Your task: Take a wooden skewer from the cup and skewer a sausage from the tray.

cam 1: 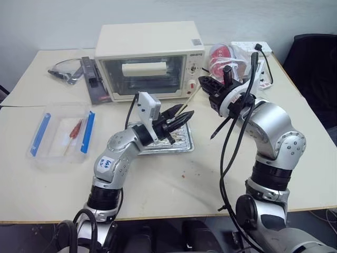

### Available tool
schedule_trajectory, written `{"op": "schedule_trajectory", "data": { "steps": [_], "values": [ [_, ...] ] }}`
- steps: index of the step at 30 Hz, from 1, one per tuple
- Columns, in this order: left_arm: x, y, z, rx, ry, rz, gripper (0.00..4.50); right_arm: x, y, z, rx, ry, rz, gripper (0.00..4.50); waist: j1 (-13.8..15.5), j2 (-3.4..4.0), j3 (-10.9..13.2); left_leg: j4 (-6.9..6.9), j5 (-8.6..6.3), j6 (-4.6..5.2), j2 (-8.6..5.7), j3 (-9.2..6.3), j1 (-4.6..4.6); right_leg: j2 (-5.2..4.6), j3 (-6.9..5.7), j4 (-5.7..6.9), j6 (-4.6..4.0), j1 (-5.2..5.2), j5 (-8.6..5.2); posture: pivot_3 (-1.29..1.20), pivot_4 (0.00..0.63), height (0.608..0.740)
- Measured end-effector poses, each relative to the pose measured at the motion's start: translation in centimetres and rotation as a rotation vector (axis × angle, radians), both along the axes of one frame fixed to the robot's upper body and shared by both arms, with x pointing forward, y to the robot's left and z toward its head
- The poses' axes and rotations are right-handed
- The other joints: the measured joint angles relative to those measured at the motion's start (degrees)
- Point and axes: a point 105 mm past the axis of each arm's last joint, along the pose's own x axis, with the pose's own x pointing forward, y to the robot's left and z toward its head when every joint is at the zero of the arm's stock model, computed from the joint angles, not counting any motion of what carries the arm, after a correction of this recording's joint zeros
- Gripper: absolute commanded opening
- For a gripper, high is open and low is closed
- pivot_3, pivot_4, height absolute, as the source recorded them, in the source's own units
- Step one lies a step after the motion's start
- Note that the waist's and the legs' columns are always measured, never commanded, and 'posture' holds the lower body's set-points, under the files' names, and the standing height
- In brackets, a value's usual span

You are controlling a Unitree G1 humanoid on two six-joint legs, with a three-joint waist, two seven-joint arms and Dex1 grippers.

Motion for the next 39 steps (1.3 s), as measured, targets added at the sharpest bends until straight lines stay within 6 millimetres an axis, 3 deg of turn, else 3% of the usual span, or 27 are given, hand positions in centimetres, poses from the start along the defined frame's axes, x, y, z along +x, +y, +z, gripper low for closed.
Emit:
{"op": "schedule_trajectory", "data": {
  "steps": [21,28,35,39],
  "values": [
    [0.5,-0.5,0.7,-0.074,0.010,0.066,1.54,0.2,-1.0,0.2,0.014,0.007,-0.038,0.00,0.2,0.00,0.0,0.00,0.01,0.01,0.03,0.02,-0.06,0.01,0.00,-0.15,0.00,0.01,0.00,0.00,0.150,0.740],
    [0.6,-0.5,0.8,-0.089,0.013,0.085,0.06,0.2,-1.0,-0.1,0.024,0.022,-0.035,0.00,0.2,0.00,0.0,0.00,0.01,0.02,0.03,0.03,-0.07,0.01,0.00,-0.17,0.00,0.02,0.00,0.00,0.150,0.740],
    [0.7,-0.5,0.8,-0.091,0.009,0.093,0.06,0.2,-1.0,-0.1,0.033,0.021,-0.032,0.00,0.2,0.00,0.0,0.00,0.01,0.02,0.03,0.04,-0.07,0.01,0.00,-0.18,0.00,0.02,0.00,0.00,0.150,0.740],
    [0.9,-0.2,1.2,-0.080,-0.005,0.101,0.00,0.2,-1.0,0.0,0.045,0.021,-0.033,0.91,0.3,0.00,0.0,0.00,0.01,0.02,0.03,0.04,-0.08,0.01,0.00,-0.19,0.00,0.02,0.00,0.00,0.150,0.740]
  ]
}}
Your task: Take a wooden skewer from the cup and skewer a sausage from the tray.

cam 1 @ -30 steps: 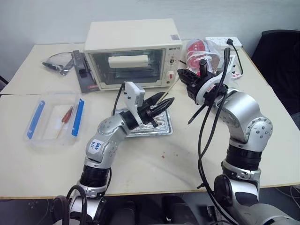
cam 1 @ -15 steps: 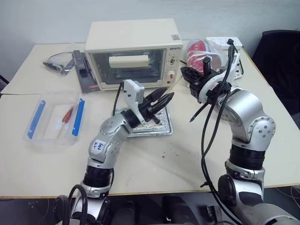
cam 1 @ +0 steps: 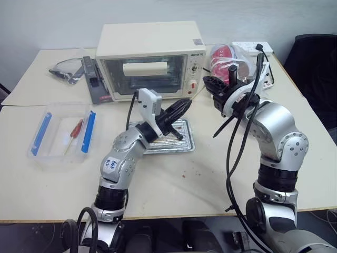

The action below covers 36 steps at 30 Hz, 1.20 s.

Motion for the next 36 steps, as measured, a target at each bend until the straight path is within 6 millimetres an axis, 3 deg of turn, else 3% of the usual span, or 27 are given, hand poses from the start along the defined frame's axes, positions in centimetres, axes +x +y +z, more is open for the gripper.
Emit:
{"op": "schedule_trajectory", "data": {
  "steps": [5,9,14,17,22,26,31,36],
  "values": [
    [0.4,1.3,0.3,0.039,-0.023,0.024,0.00,0.0,-0.5,0.1,-0.071,-0.030,-0.009,2.16,0.0,0.00,0.0,0.00,0.00,0.00,0.00,0.00,0.00,0.00,0.00,0.00,0.00,0.00,0.00,0.00,0.150,0.740],
    [0.2,4.1,-0.1,0.146,-0.031,0.038,0.00,0.1,-0.9,-0.1,-0.294,-0.104,-0.018,2.16,-0.1,0.00,0.0,-0.07,0.00,0.00,0.02,0.01,0.00,0.02,0.01,-0.09,0.00,-0.01,0.00,0.00,0.150,0.740],
    [-1.5,10.7,-0.2,0.293,0.011,0.094,0.00,0.4,-0.6,-0.9,-0.616,-0.209,0.004,2.16,-0.5,0.01,0.0,-0.19,0.00,-0.01,0.11,0.01,0.01,0.09,0.02,-0.14,-0.02,-0.10,-0.01,0.00,0.150,0.740],
    [-2.8,15.4,0.8,0.366,0.042,0.170,0.00,0.4,1.2,-3.1,-0.796,-0.240,0.102,2.16,-0.2,0.01,0.0,-0.16,0.00,-0.02,0.09,-0.03,-0.02,0.05,0.01,-0.21,-0.03,-0.14,-0.01,0.00,0.150,0.740],
    [-5.9,19.8,1.3,0.447,0.128,0.220,0.00,-0.3,5.0,-5.8,-0.936,-0.287,0.307,2.16,0.0,0.00,0.0,-0.15,-0.02,0.01,0.02,-0.07,-0.05,-0.02,0.00,-0.32,-0.03,-0.11,-0.01,0.00,0.150,0.740],
    [-7.9,20.5,1.1,0.490,0.159,0.206,0.00,-0.3,7.7,-6.7,-0.948,-0.304,0.410,2.16,0.3,0.00,0.0,-0.15,-0.02,0.00,0.01,-0.12,-0.02,-0.04,-0.03,-0.35,-0.03,-0.06,-0.01,0.00,0.150,0.740],
    [-8.7,21.6,1.3,0.490,0.164,0.265,0.00,0.3,10.3,-8.4,-0.938,-0.259,0.485,3.12,0.6,0.00,0.0,-0.15,-0.03,0.00,0.00,-0.11,-0.02,-0.04,-0.04,-0.31,-0.04,-0.09,0.00,0.00,0.150,0.740],
    [-9.3,21.9,1.1,0.494,0.165,0.290,0.00,0.3,13.4,-9.9,-0.947,-0.219,0.555,3.12,-0.1,0.00,0.0,-0.18,-0.03,-0.03,0.00,-0.13,0.00,-0.03,-0.10,-0.16,-0.05,-0.15,0.00,0.00,0.150,0.740]
  ]
}}
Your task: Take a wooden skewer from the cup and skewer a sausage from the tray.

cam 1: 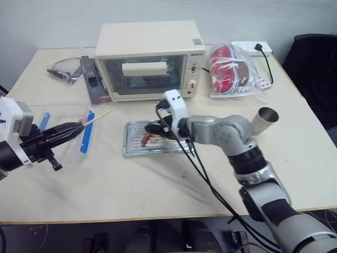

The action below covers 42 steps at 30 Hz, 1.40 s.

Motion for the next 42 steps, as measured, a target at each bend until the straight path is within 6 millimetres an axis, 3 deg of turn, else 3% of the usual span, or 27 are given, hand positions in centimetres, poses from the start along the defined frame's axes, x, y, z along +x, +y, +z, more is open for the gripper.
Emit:
{"op": "schedule_trajectory", "data": {
  "steps": [8,34,38,42],
  "values": [
    [0.1,0.1,-0.2,-0.005,-0.004,0.024,0.00,0.9,1.4,-2.4,-0.081,0.047,-0.035,3.12,-0.5,0.00,0.0,0.00,0.00,-0.03,-0.02,0.02,0.00,0.00,-0.02,0.12,0.00,-0.10,0.00,0.00,0.150,0.740],
    [0.8,-0.8,-0.3,-0.002,-0.022,-0.014,0.00,2.4,4.1,-3.2,-0.089,-0.030,-0.026,3.12,-2.1,0.00,0.0,-0.05,-0.03,-0.09,-0.02,-0.02,0.07,0.02,-0.04,0.45,0.00,-0.21,0.00,0.00,0.150,0.740],
    [0.8,-0.7,-0.3,-0.002,-0.025,-0.014,0.00,2.2,4.3,-3.4,-0.116,-0.052,-0.002,2.39,-2.1,0.00,0.0,-0.05,-0.03,-0.09,-0.02,-0.02,0.07,0.02,-0.04,0.45,0.00,-0.21,0.00,0.00,0.150,0.740],
    [0.9,-0.7,-0.2,-0.001,-0.027,-0.013,0.00,2.1,4.4,-3.5,-0.124,-0.070,0.016,2.39,-2.1,0.00,0.0,-0.04,-0.03,-0.09,-0.02,-0.03,0.07,0.02,-0.04,0.46,0.00,-0.21,0.00,0.00,0.150,0.740]
  ]
}}
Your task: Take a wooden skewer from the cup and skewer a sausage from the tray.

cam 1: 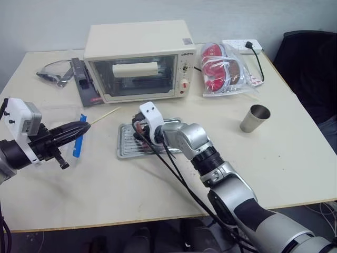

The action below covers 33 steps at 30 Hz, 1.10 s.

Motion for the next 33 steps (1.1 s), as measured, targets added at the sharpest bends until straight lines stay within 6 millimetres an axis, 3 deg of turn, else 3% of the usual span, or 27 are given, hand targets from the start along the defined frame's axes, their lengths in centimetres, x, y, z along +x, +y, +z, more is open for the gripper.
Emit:
{"op": "schedule_trajectory", "data": {
  "steps": [7,12,27,29,33],
  "values": [
    [0.37,0.26,0.14,-0.008,-0.006,0.006,0.00,-0.21,0.11,-0.20,-0.023,-0.030,0.025,2.39,0.0,0.00,0.0,0.00,0.00,-0.01,0.00,0.00,0.02,0.00,0.00,0.04,0.00,0.00,0.00,0.00,0.150,0.740],
    [0.40,0.29,0.20,-0.005,-0.013,0.005,0.00,-0.24,-0.01,-0.39,-0.024,-0.045,0.026,1.41,0.0,-0.01,0.0,0.00,-0.01,-0.01,0.00,0.00,0.04,0.00,0.00,0.06,0.00,0.00,0.00,0.00,0.150,0.740],
    [0.63,-0.16,-0.18,0.000,0.002,-0.017,0.00,-0.26,-0.03,-0.62,-0.047,-0.096,0.053,1.41,0.0,-0.01,0.0,0.00,-0.01,-0.02,-0.01,-0.01,0.07,0.00,0.00,0.09,0.00,0.00,0.00,0.00,0.150,0.740],
    [0.63,-0.16,-0.15,0.000,-0.001,-0.017,0.00,-0.28,-0.06,-0.68,-0.046,-0.095,0.052,1.07,0.0,-0.01,0.0,0.00,-0.01,-0.02,-0.01,0.00,0.07,0.00,0.00,0.10,0.00,0.00,0.00,0.00,0.150,0.740],
    [0.64,-0.15,-0.14,0.001,-0.002,-0.017,0.00,-0.34,-0.12,-0.69,-0.048,-0.102,0.054,1.07,-0.1,-0.01,0.0,0.00,-0.01,-0.03,-0.01,0.00,0.08,0.00,0.00,0.10,0.00,0.01,0.00,0.00,0.150,0.740]
  ]
}}
